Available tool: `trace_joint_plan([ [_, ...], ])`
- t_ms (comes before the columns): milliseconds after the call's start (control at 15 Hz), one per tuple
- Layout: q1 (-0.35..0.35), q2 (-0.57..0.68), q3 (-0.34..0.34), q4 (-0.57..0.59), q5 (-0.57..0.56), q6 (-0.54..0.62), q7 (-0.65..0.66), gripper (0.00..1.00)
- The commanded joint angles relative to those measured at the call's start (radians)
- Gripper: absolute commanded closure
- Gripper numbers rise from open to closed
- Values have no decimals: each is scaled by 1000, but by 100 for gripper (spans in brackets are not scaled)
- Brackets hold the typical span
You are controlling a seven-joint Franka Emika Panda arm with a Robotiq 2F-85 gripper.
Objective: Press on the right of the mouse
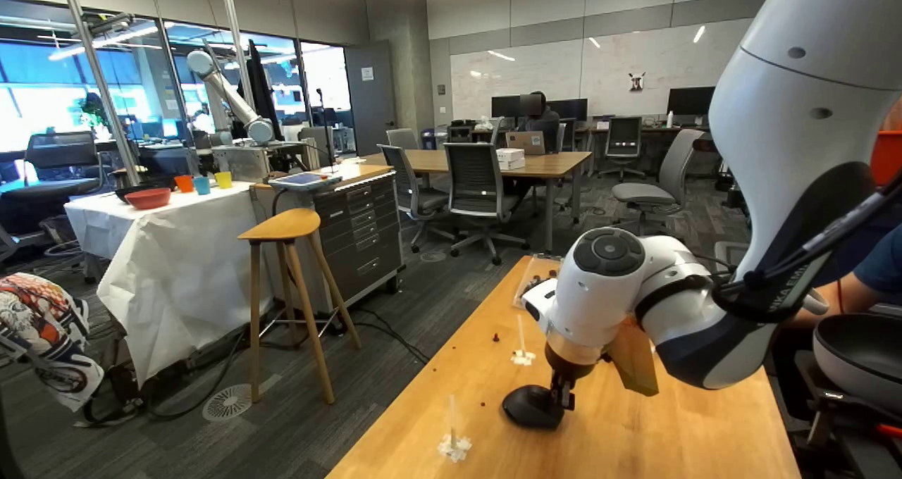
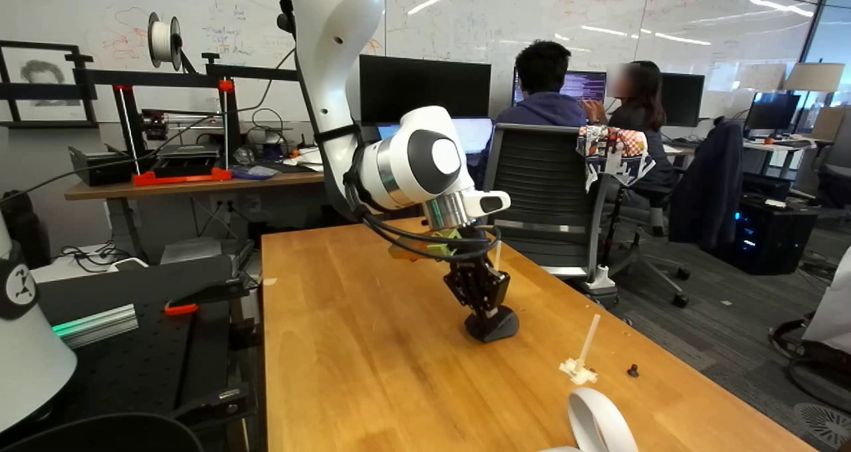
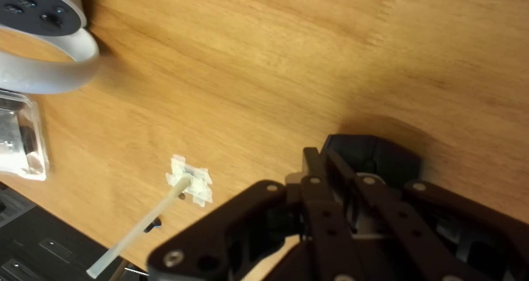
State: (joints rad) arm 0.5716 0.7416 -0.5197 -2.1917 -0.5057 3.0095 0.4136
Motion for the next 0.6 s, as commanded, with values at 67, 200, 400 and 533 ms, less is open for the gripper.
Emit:
trace_joint_plan([
  [67,32,11,-18,-7,78,30,-39,88],
  [200,11,-23,7,-23,100,26,-69,89],
  [400,-29,-86,51,-46,130,12,-128,89],
  [533,-70,-132,91,-56,150,-1,-167,89],
])
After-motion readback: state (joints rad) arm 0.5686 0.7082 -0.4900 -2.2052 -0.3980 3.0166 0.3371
